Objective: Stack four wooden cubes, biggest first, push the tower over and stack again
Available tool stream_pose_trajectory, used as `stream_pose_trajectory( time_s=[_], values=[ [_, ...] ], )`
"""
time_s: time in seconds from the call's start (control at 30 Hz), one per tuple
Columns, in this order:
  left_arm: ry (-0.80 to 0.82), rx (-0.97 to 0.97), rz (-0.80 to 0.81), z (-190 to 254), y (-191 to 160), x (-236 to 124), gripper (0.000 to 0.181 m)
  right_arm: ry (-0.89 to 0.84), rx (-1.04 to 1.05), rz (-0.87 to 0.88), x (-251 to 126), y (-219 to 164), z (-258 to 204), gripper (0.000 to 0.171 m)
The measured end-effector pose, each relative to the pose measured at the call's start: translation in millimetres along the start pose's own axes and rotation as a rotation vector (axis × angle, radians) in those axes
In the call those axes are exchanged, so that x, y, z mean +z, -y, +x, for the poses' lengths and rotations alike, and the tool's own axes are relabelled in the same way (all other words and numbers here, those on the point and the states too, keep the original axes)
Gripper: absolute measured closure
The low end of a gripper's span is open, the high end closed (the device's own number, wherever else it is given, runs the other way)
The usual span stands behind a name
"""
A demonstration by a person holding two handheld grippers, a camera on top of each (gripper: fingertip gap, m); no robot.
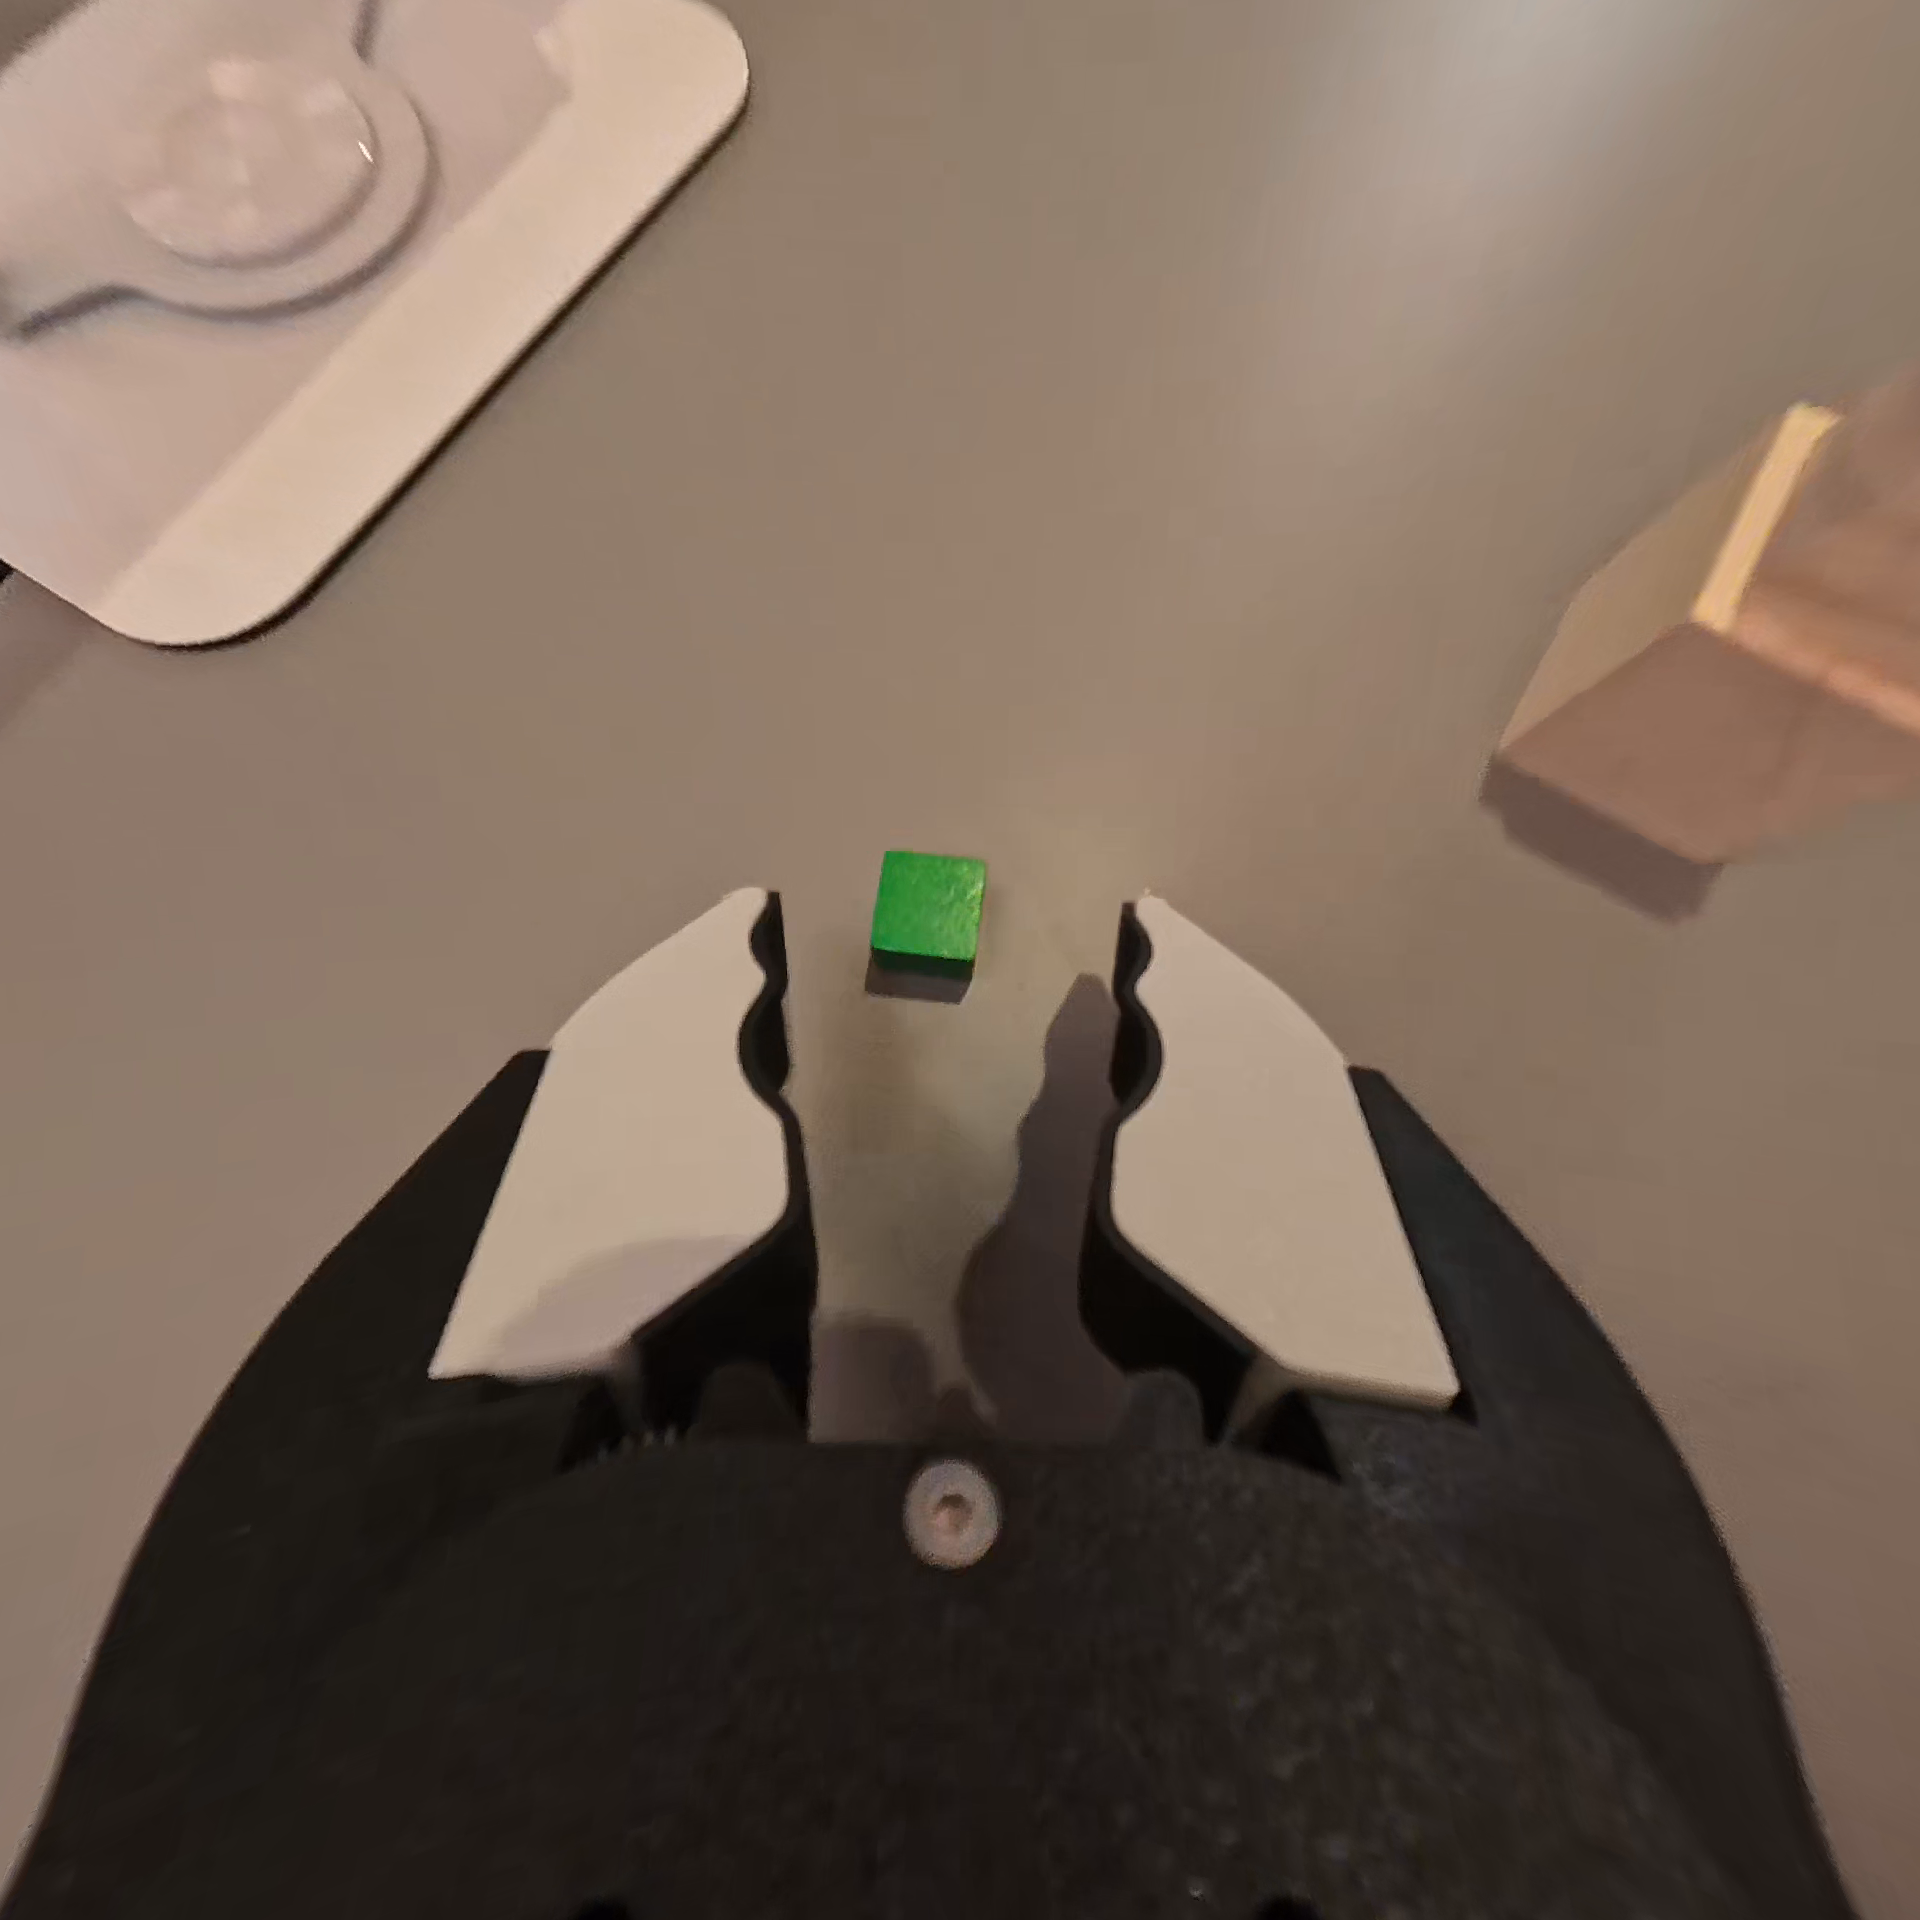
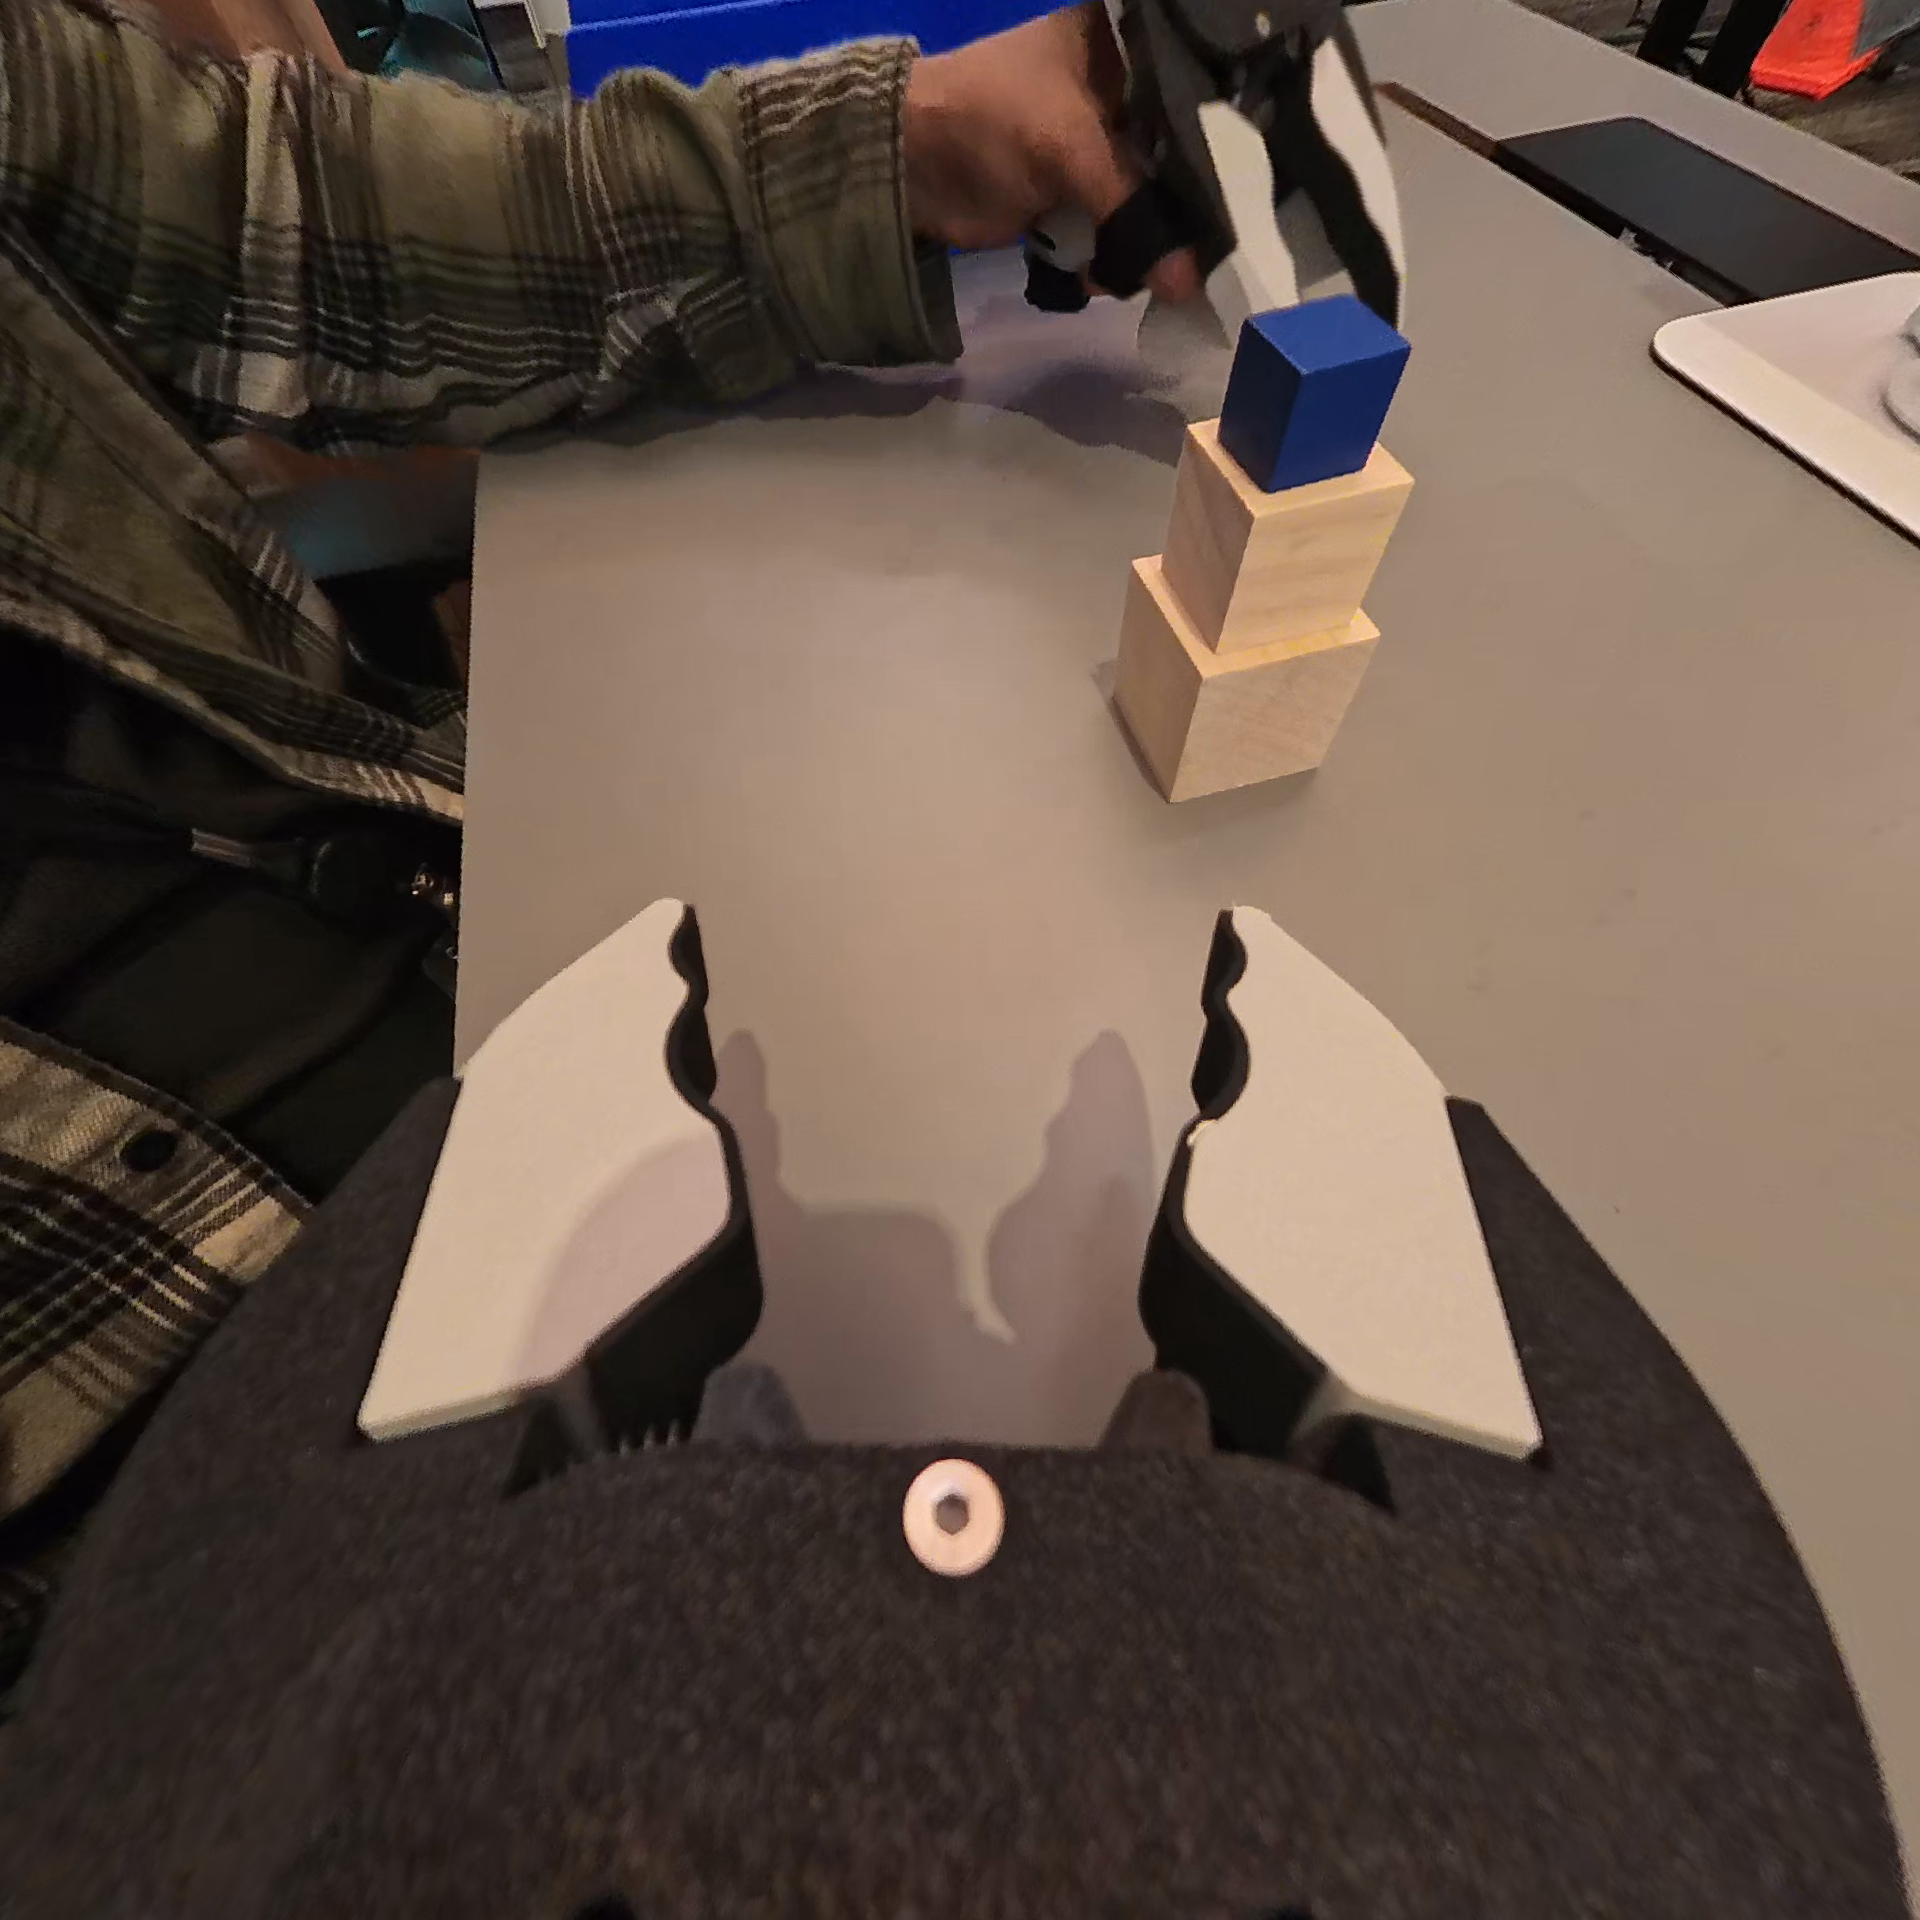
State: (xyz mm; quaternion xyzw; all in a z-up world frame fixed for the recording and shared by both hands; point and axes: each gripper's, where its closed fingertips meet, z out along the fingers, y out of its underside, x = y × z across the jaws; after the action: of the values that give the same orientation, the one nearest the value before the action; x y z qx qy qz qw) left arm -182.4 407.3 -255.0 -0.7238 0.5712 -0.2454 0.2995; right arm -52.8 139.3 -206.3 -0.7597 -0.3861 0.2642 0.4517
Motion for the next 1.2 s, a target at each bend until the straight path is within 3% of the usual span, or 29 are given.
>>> stream_pose_trajectory(
  time_s=[0.17,0.27,0.4,0.5,0.67,0.8,1.2],
  values=[
    [-0.010,-0.008,-0.048,-4.3,-5.1,11.9,0.132,-0.004,0.008,0.002,-0.7,-1.4,2.0,0.080],
    [-0.038,-0.012,-0.087,-1.9,-10.2,17.0,0.159,-0.005,0.010,0.001,-0.4,-2.9,2.8,0.080],
    [-0.065,-0.020,-0.076,2.7,-4.5,15.6,0.160,-0.006,0.015,0.005,-1.8,-3.7,3.8,0.081],
    [-0.116,-0.004,-0.009,19.8,22.2,0.5,0.160,-0.009,0.013,0.007,-2.8,-4.1,4.0,0.081],
    [-0.233,0.109,0.089,80.7,83.4,-38.9,0.160,-0.008,0.017,0.008,-2.5,-6.1,3.1,0.081],
    [-0.287,0.184,0.083,125.5,107.9,-52.9,0.160,-0.009,0.018,0.009,-2.0,-6.4,2.1,0.081],
    [-0.288,0.224,-0.038,155.8,108.2,-33.8,0.160,-0.016,0.013,0.011,-7.8,-6.2,-1.4,0.082]
  ],
)
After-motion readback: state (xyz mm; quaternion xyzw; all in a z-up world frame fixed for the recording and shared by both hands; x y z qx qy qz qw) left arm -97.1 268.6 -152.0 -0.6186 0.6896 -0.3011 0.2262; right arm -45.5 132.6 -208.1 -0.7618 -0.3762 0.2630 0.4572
